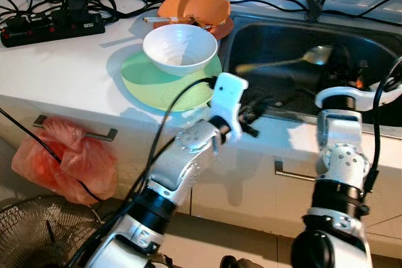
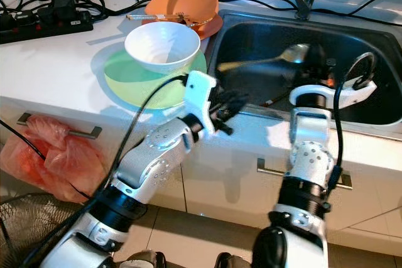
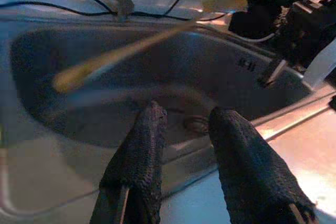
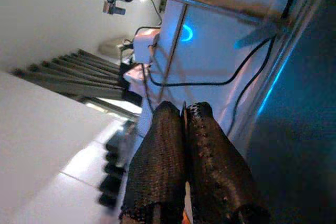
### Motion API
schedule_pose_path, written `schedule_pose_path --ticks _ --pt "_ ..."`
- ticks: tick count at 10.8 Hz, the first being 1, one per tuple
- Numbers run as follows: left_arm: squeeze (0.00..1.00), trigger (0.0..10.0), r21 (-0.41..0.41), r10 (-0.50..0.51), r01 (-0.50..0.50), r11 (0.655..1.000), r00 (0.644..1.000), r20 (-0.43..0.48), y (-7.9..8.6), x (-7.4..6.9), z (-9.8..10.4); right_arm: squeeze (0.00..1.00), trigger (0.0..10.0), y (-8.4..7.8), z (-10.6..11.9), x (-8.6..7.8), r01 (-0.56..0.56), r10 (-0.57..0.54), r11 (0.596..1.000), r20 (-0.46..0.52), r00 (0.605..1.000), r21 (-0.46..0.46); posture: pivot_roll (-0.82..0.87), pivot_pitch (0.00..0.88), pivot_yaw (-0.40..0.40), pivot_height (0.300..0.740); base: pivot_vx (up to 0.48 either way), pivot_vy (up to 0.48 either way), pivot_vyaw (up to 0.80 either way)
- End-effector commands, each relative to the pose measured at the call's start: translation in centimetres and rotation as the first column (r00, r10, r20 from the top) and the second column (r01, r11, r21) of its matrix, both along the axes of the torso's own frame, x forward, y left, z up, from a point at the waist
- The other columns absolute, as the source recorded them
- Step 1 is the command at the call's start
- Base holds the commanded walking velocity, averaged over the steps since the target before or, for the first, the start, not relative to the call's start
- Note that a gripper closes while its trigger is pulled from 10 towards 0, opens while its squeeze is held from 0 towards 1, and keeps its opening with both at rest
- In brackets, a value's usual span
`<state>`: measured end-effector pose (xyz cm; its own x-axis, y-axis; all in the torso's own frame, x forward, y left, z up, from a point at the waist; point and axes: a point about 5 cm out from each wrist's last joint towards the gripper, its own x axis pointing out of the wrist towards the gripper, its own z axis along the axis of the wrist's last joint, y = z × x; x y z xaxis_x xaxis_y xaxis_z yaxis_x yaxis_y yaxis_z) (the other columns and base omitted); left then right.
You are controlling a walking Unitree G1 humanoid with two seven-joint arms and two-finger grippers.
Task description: Kitchen organization
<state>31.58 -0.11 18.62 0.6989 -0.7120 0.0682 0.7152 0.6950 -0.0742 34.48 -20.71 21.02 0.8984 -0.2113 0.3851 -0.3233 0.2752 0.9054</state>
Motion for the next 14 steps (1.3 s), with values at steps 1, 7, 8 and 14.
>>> schedule_pose_path --ticks 1,7,8,14 --pt "0.00 10.0 0.012 0.008 -0.008 1.000 1.000 0.015 0.1 0.0 -0.2 0.00 10.0 0.2 0.5 0.2 0.010 -0.009 0.999 0.006 1.000 -0.049 0.16 0.104 -0.022 0.740 0.000 0.000 0.00" --pt "0.00 10.0 0.075 0.067 -0.067 0.995 0.998 0.014 1.9 0.0 -0.9 0.00 10.0 0.5 0.9 2.0 0.093 -0.123 0.889 -0.037 0.992 -0.448 0.18 0.105 -0.033 0.740 0.000 0.000 0.00" --pt "0.00 10.0 0.093 0.072 -0.073 0.993 0.997 0.017 2.3 -0.1 -1.1 0.00 10.0 0.7 0.8 2.5 0.087 -0.125 0.859 -0.042 0.991 -0.505 0.18 0.104 -0.034 0.740 0.000 0.000 0.00" --pt "0.00 10.0 0.139 0.074 -0.079 0.987 0.997 0.036 3.1 -0.4 -1.3 0.00 10.0 1.6 -1.1 4.4 -0.013 -0.111 0.668 -0.117 0.987 -0.744 0.20 0.096 -0.039 0.740 0.000 0.000 0.00"
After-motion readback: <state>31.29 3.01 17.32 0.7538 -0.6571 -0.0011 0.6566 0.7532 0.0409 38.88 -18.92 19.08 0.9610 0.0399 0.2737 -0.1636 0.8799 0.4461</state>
